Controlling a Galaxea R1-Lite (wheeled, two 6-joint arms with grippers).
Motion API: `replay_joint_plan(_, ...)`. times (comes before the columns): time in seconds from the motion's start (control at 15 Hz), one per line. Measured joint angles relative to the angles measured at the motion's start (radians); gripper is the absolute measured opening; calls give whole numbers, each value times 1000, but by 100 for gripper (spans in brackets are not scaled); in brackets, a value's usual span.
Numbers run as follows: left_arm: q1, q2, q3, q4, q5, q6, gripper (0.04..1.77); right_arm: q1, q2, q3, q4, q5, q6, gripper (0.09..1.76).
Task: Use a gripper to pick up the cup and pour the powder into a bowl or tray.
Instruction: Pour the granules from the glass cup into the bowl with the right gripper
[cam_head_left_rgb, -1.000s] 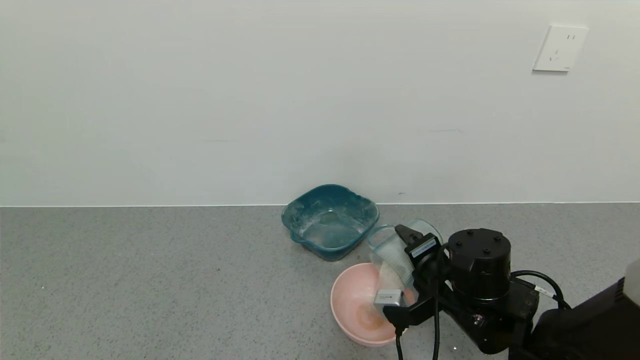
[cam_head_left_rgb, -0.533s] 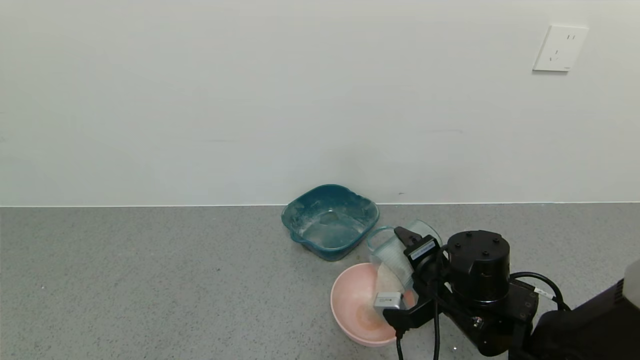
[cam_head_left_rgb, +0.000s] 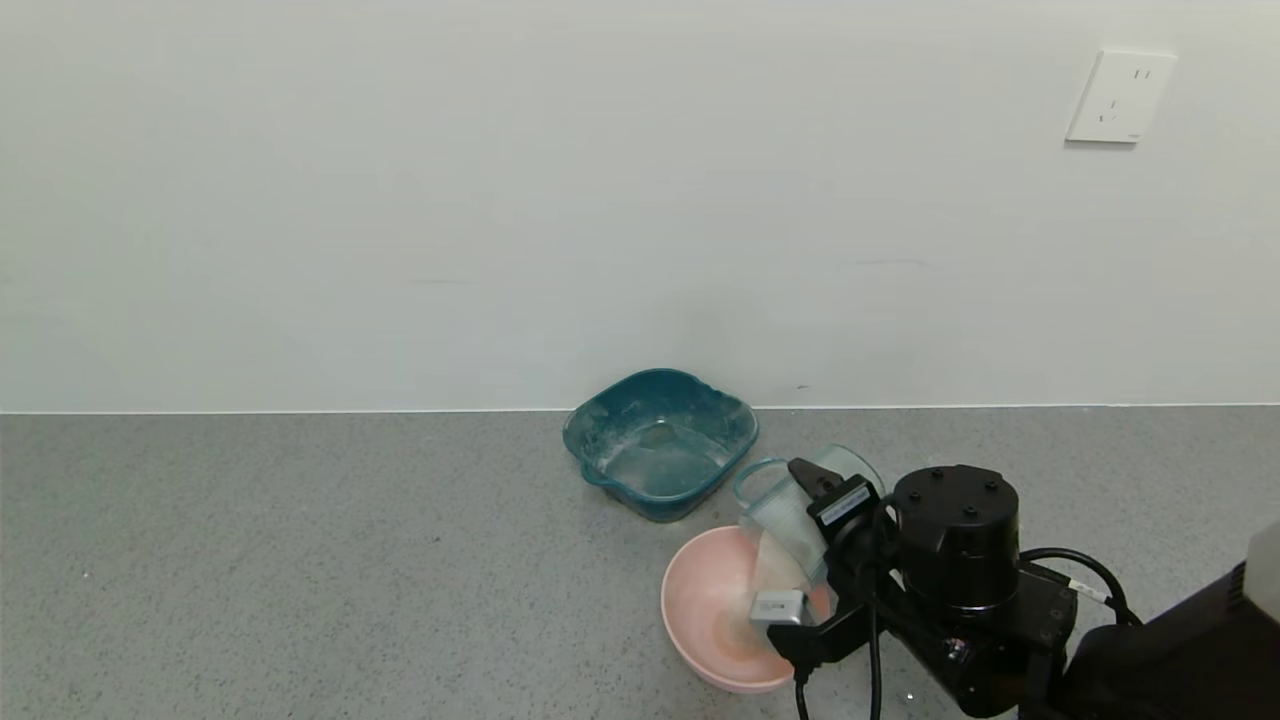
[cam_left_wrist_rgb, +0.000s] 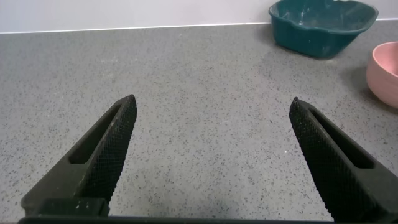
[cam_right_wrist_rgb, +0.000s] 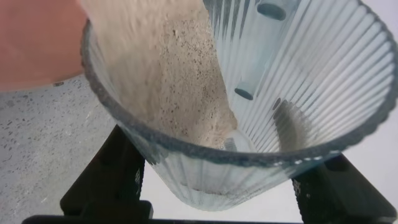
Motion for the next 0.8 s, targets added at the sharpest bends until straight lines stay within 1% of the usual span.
replay_joint_plan(0.8, 0, 0, 0, 0, 0, 0, 176, 0, 1, 3, 1, -1, -11, 134)
